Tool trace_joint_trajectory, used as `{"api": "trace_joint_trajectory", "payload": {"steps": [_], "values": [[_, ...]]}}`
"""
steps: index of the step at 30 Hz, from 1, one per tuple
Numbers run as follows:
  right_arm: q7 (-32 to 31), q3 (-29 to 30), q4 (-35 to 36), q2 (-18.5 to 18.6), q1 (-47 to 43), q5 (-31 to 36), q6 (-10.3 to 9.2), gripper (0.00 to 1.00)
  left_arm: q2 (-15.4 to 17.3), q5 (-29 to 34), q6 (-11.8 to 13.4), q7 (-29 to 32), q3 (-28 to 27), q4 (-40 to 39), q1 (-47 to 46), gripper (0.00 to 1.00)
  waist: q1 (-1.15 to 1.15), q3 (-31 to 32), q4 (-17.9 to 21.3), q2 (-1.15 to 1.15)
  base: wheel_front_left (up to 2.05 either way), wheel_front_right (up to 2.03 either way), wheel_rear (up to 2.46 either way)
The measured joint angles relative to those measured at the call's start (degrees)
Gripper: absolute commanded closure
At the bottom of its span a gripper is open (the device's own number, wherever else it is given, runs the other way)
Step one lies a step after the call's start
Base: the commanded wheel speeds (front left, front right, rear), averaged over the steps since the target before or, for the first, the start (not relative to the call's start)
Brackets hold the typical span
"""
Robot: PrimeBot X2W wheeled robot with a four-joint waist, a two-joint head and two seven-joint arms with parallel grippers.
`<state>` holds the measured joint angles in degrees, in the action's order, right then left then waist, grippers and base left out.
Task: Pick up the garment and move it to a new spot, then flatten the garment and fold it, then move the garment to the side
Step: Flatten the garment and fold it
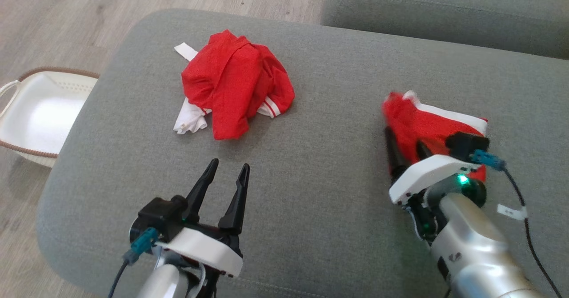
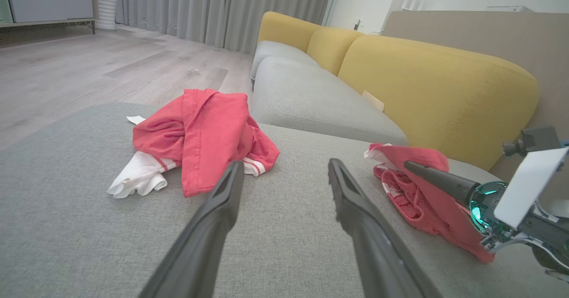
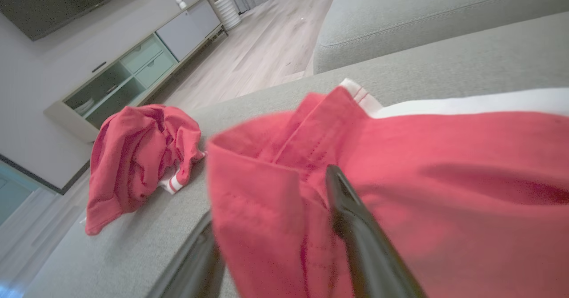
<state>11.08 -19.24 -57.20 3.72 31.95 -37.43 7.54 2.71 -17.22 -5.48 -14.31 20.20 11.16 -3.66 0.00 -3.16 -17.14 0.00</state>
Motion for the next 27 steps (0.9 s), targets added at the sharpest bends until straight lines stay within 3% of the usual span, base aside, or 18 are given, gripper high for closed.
{"api": "trace_joint_trajectory", "payload": {"steps": [7,20,27], "values": [[-2.1,-6.7,-0.1,0.0,-1.4,0.2,0.00,0.00,0.0,0.0,0.0,0.0,-0.1,0.0,0.0,0.00,0.00,-0.1,0.7,0.00,0.00,0.00,0.00],[-11.7,-19.3,5.5,0.0,-5.4,-8.3,0.00,0.00,0.0,0.0,0.5,0.0,-0.8,0.0,0.1,0.00,0.00,1.4,4.8,0.00,0.00,0.00,0.00],[-9.0,-19.1,7.4,0.0,-6.2,-9.4,0.00,0.00,0.0,0.0,0.5,0.0,-2.0,-0.1,0.5,0.00,0.00,2.8,8.1,0.00,0.00,0.00,0.00]]}}
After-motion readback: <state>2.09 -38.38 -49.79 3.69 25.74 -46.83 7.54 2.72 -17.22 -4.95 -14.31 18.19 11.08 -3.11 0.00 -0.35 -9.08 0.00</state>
